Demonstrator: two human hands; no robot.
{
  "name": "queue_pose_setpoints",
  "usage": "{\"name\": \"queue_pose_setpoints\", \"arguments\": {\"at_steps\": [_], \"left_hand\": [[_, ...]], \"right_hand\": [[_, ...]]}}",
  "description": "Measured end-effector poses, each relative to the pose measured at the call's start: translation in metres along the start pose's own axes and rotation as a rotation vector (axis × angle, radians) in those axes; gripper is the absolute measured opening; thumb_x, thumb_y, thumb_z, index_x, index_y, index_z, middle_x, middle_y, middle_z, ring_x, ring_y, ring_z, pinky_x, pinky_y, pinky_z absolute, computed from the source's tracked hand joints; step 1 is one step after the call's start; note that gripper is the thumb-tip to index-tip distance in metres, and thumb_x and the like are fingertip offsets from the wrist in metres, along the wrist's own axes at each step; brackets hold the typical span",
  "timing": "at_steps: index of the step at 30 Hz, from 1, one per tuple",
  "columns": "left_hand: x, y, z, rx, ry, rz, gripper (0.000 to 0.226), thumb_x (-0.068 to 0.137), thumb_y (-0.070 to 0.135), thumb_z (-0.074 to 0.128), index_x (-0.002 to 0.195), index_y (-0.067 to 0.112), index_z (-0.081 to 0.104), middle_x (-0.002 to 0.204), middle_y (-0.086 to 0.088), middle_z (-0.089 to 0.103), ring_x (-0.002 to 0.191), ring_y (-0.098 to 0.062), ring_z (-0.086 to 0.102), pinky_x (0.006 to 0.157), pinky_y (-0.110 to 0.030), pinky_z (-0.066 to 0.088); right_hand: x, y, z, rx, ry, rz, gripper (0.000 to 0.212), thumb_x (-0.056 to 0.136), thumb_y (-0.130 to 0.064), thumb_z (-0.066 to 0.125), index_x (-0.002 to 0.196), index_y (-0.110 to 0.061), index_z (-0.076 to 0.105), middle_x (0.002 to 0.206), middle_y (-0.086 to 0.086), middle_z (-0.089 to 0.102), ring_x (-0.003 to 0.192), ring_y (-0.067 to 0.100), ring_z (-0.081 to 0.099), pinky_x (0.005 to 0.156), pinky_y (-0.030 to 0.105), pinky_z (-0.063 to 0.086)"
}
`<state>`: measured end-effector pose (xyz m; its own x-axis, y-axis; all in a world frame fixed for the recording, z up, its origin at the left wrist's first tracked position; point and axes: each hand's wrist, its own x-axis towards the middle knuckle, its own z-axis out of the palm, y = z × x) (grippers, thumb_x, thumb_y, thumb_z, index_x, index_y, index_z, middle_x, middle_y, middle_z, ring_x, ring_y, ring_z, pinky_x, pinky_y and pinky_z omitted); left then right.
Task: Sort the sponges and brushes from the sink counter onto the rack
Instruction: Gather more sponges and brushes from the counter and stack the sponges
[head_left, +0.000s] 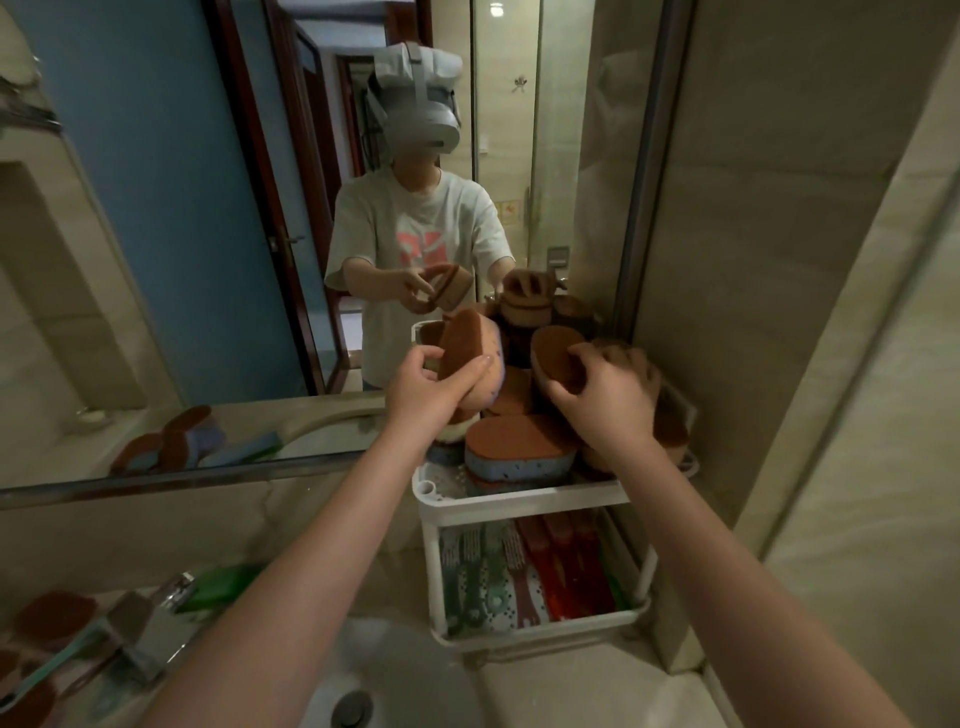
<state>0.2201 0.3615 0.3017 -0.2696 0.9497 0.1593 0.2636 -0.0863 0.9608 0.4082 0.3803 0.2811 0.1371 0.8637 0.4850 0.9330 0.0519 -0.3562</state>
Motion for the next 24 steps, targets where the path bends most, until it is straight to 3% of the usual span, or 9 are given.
{"name": "queue_pose_setpoints", "arguments": {"at_steps": [7,13,19,24], "left_hand": [[0.009,0.008,0.013,0.253,-0.019,0.038,0.062,0.071,0.057,0.069,0.116,0.018,0.052,0.112,-0.005,0.058,0.098,-0.019,0.055,0.066,-0.026,0.039],[0.027,0.018,0.040,0.489,-0.099,0.035,0.070,0.066,0.065,0.067,0.111,0.013,0.055,0.117,-0.005,0.059,0.105,-0.024,0.056,0.079,-0.033,0.046],[0.028,0.017,0.058,0.706,-0.117,0.091,0.088,0.064,0.070,0.065,0.127,0.010,0.047,0.126,-0.014,0.052,0.115,-0.030,0.052,0.088,-0.036,0.045],[0.023,0.013,0.060,0.767,-0.128,0.096,0.088,0.071,0.079,0.047,0.131,0.015,0.044,0.130,-0.015,0.045,0.118,-0.033,0.048,0.093,-0.041,0.044]], "right_hand": [[-0.003,0.001,0.006,-0.141,-0.030,-0.030,0.054,0.086,-0.057,0.050,0.130,-0.025,0.054,0.142,0.009,0.040,0.130,0.034,0.033,0.110,0.050,0.025],[-0.012,0.012,0.001,-0.017,-0.018,-0.046,0.047,0.096,-0.046,0.040,0.135,-0.023,0.051,0.143,0.004,0.047,0.134,0.025,0.037,0.115,0.047,0.020],[-0.010,0.018,0.003,0.111,-0.043,-0.032,0.045,0.098,-0.042,0.037,0.133,-0.019,0.055,0.140,0.006,0.052,0.132,0.026,0.041,0.114,0.047,0.025],[-0.015,0.017,0.000,0.127,-0.043,-0.035,0.045,0.098,-0.042,0.036,0.135,-0.021,0.052,0.142,0.004,0.049,0.135,0.023,0.038,0.118,0.047,0.014]]}}
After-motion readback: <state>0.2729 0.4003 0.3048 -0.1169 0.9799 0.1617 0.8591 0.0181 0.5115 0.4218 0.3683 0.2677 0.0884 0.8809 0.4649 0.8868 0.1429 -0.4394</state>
